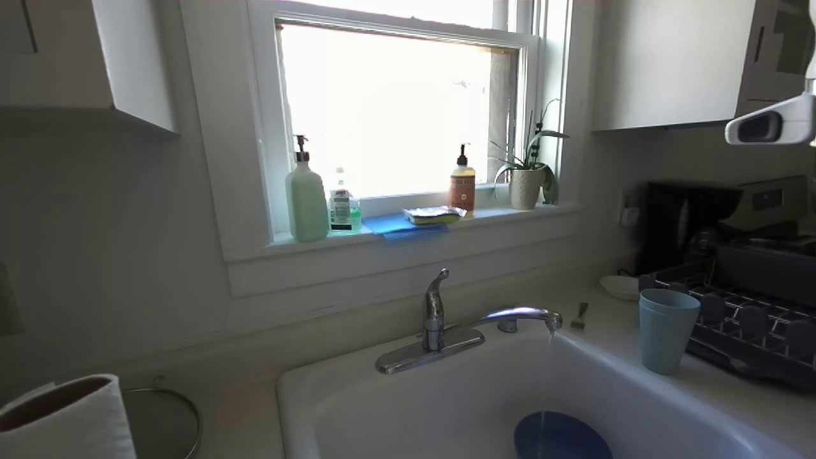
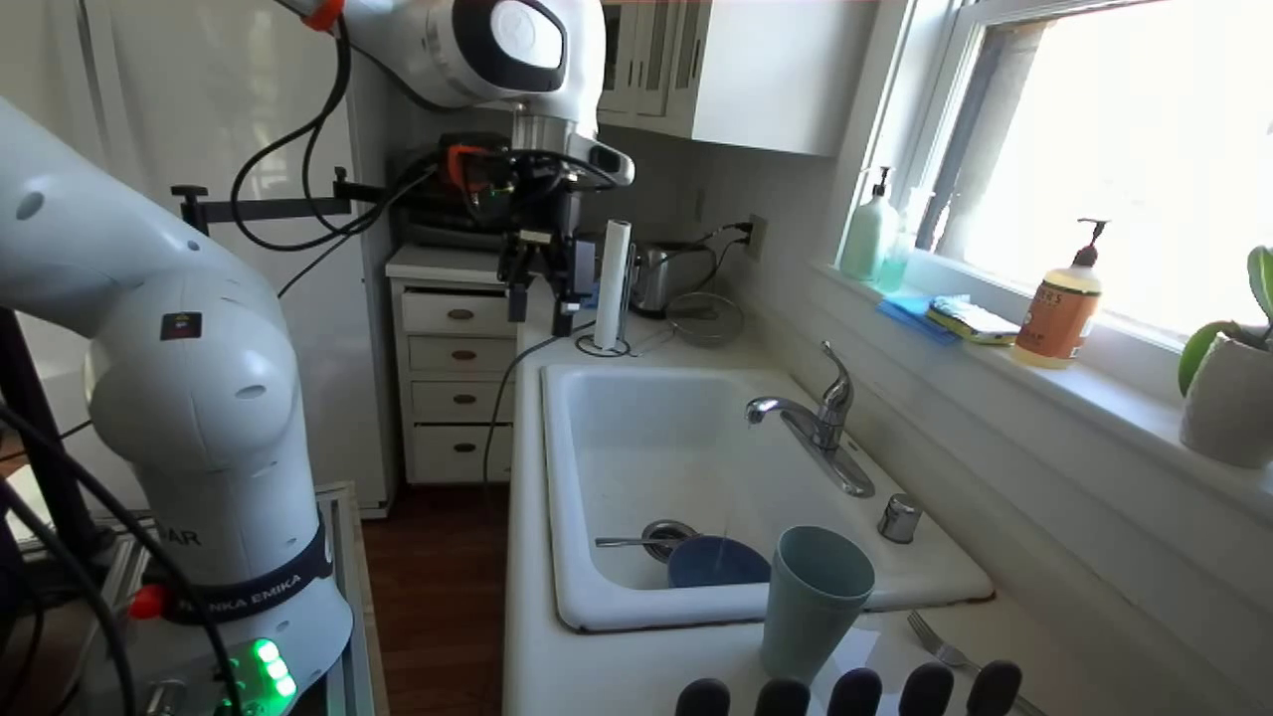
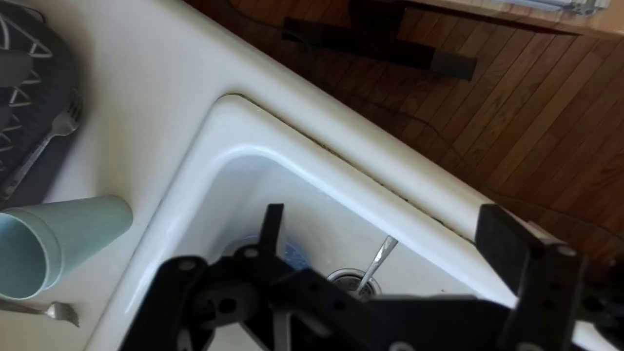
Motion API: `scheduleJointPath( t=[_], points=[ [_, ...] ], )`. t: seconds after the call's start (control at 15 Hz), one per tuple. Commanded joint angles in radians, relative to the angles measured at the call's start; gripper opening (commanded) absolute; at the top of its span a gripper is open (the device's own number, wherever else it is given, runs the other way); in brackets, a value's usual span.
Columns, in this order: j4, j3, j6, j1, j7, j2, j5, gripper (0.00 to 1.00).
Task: Turn the faucet off
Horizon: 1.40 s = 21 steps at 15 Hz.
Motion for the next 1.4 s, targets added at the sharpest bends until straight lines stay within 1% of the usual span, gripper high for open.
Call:
scheduleJointPath(
  t=[0.0,0.2,0.47,0.53,0.73,1.0,1.07,1.13,1.33],
  points=[
    [0.047,-0.056,0.047,-0.056,0.006,0.025,-0.09,1.0],
    [0.103,-0.11,0.148,-0.101,0.011,0.075,-0.12,1.0],
    [0.203,-0.135,0.246,-0.129,0.035,0.171,-0.097,1.0],
    [0.135,-0.136,0.221,-0.119,0.011,0.097,-0.098,1.0],
    [0.186,-0.14,0.237,-0.121,0.019,0.155,-0.097,1.0],
    [0.194,-0.14,0.237,-0.121,0.023,0.167,-0.097,1.0],
    [0.215,-0.134,0.232,-0.138,0.072,0.2,-0.097,1.0],
    [0.241,-0.126,0.247,-0.164,0.152,0.241,-0.096,1.0],
    [0.306,-0.128,0.361,-0.183,0.282,0.359,-0.071,1.0]
  ],
)
